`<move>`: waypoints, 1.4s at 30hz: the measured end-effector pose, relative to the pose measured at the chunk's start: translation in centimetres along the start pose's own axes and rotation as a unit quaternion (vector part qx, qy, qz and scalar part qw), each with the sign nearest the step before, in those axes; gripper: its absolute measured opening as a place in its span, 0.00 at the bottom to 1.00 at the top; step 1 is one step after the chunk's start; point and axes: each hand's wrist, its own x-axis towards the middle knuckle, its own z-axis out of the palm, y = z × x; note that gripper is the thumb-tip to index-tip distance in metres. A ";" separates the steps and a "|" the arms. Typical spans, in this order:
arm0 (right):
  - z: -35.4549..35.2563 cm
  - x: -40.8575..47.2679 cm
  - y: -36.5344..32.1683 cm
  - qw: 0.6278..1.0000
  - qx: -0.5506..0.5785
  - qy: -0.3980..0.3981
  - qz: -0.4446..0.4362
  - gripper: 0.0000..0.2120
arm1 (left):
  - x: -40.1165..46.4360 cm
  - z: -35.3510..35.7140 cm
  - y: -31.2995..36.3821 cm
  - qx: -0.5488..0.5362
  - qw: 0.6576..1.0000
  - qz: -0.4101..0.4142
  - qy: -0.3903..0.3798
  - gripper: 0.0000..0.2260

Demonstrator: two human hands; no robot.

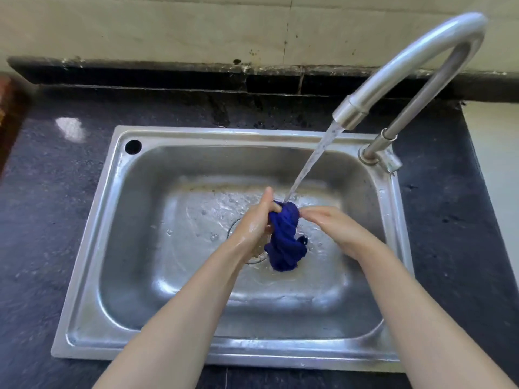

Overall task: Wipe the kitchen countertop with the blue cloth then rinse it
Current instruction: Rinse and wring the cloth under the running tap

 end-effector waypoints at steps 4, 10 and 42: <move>0.8 -1.1 -0.8 0.996 -0.011 -0.081 -0.018 0.08 | -1.7 -1.0 0.3 0.105 0.986 0.125 -0.024 0.15; 1.3 -0.6 -1.7 0.991 0.081 0.088 -0.054 0.05 | -2.6 -3.1 1.6 -0.030 0.984 0.152 0.088 0.14; -4.5 -0.2 -6.4 0.949 0.240 0.198 -0.058 0.11 | -2.3 -8.2 4.7 0.492 0.850 0.178 0.057 0.14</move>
